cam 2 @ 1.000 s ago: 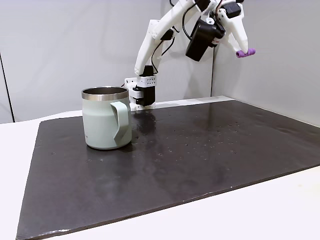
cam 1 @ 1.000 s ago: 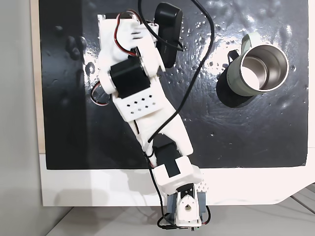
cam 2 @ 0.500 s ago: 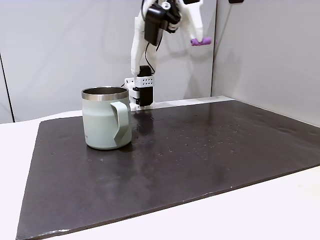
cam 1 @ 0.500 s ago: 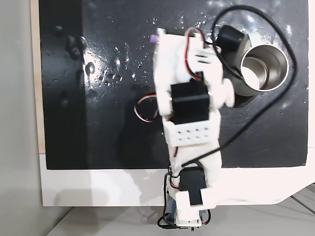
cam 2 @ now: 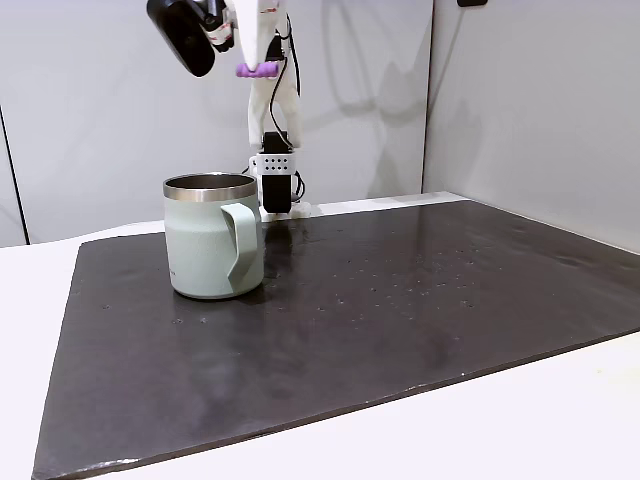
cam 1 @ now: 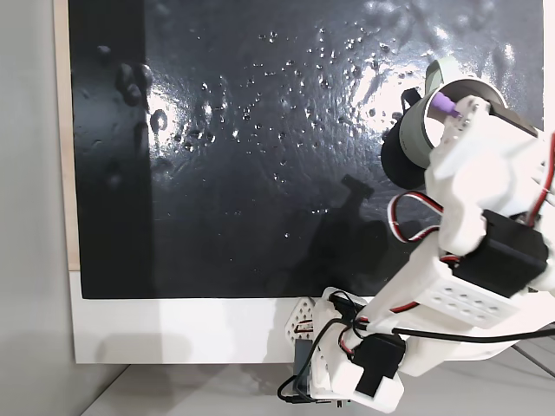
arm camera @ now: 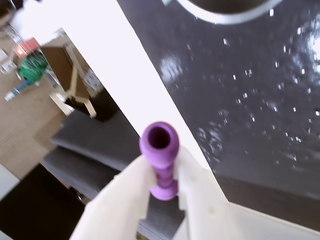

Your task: Grasp a pengrip and put it in the cup.

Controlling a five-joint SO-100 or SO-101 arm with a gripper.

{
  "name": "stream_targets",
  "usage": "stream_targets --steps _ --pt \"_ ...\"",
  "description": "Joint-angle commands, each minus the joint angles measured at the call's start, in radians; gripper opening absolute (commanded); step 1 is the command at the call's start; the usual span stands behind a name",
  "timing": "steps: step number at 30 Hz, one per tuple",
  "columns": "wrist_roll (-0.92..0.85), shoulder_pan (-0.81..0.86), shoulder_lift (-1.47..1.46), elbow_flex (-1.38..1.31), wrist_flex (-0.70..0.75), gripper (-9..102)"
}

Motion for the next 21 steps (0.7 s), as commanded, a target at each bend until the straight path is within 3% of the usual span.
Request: stream_targets --steps 1,15,19,21 --pt "-0.026 0.081 -0.044 -0.04 -0.006 0" --pt "-0.028 0.141 -0.265 -0.212 -0.003 1" --pt "-0.023 0.14 -0.253 -0.193 0.0 28" --pt "-0.018 0.143 -0.253 -0.184 0.0 34"
